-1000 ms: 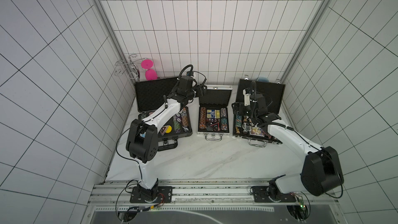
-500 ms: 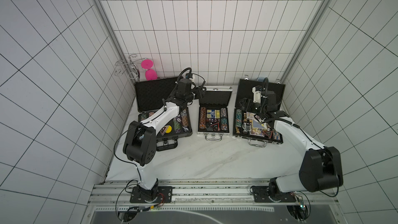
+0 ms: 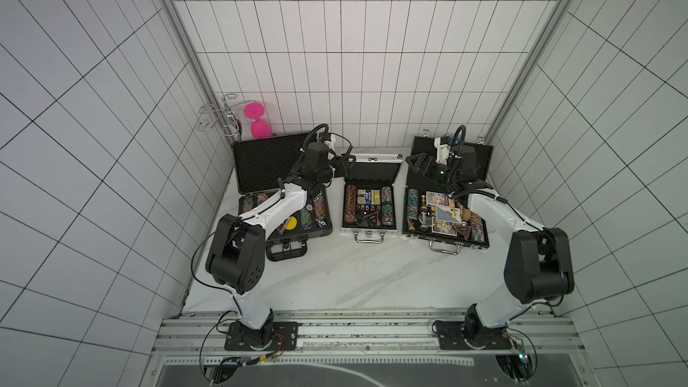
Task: Close the poker set cases
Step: Close the lid of the poker set case.
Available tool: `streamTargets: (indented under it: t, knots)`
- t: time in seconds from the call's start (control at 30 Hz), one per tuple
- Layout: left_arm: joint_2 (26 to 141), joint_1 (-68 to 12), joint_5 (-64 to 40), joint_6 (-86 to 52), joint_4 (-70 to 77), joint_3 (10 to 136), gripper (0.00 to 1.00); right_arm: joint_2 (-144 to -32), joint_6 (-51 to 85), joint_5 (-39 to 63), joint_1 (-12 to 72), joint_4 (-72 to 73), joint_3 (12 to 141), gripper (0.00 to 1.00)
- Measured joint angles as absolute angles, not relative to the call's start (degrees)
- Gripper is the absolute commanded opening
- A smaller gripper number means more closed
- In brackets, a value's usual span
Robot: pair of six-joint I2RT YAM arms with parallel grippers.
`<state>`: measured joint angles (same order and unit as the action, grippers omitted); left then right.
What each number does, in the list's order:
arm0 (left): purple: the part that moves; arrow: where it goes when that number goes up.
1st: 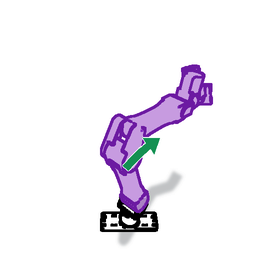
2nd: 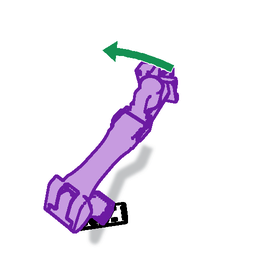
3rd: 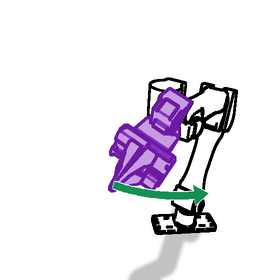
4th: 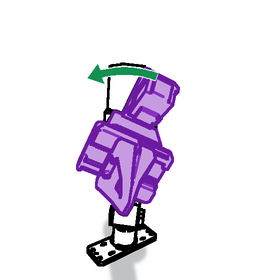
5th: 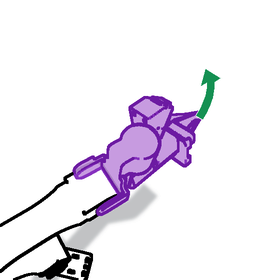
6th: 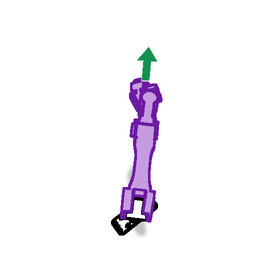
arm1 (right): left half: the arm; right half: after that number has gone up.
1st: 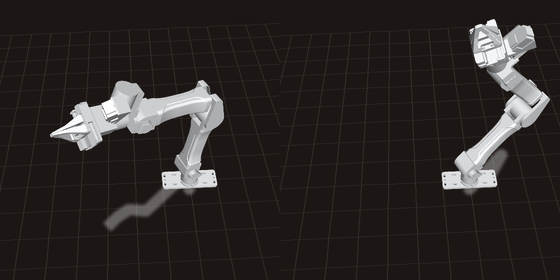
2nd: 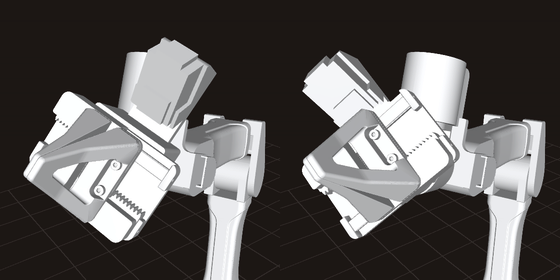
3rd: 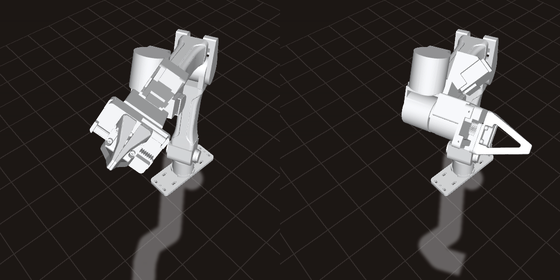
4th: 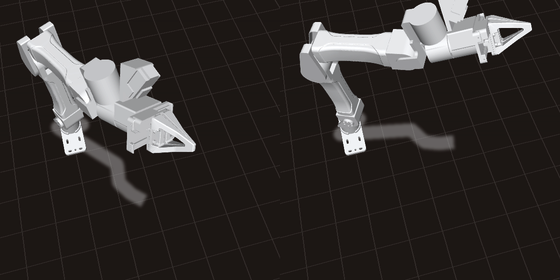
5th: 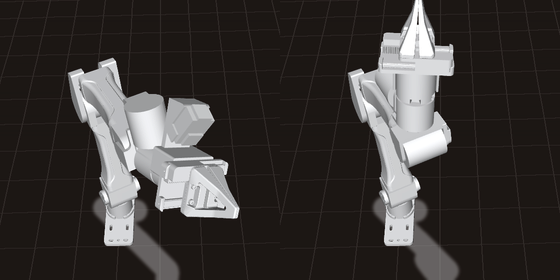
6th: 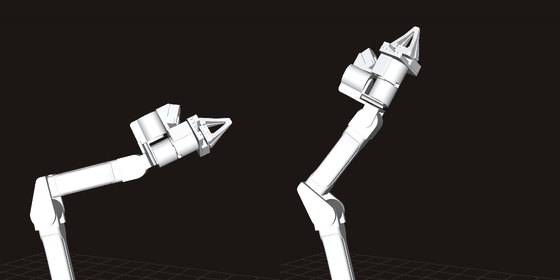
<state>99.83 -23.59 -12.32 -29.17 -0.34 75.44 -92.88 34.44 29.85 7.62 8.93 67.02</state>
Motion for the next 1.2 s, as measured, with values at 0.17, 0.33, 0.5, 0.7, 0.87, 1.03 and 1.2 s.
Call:
streamTargets:
  t: [0.17, 0.33, 0.5, 0.7, 0.87, 1.03, 1.2]
  knots:
    - [98.3, -23.6, -12.9, -29.8, 1.7, 72.3, 0.6, -92.8, 35.1, 31.6, 9.3, 10.9, 67.1, 0.78]
    - [97.6, -23.8, -13.2, -30.2, 3.5, 70.4, 0.6, -89.6, 38.5, 32.8, 9.0, 11.9, 65.8, 0.76]
    - [96.0, -24.5, -13.1, -30.5, 6.2, 66.7, 0.61, -84.8, 45.8, 35.8, 6.8, 15.4, 61.1, 0.68]
    - [95.1, -25.2, -13.5, -31.1, 7.0, 63.9, 0.62, -85.5, 55.3, 38.2, 6.6, 16.2, 60.4, 0.68]
    - [95.2, -25.6, -13.7, -31.4, 6.2, 63.3, 0.62, -85.6, 57.8, 38.3, 7.0, 15.6, 57.5, 0.69]
    - [95.5, -25.8, -13.9, -32.2, 6.3, 63.1, 0.62, -87.1, 58.8, 38.4, 8.0, 15.6, 54.3, 0.7]
    - [95.7, -26.5, -14.0, -32.8, 6.0, 62.0, 0.62, -87.9, 62.9, 38.5, 9.0, 20.7, 49.1, 0.7]
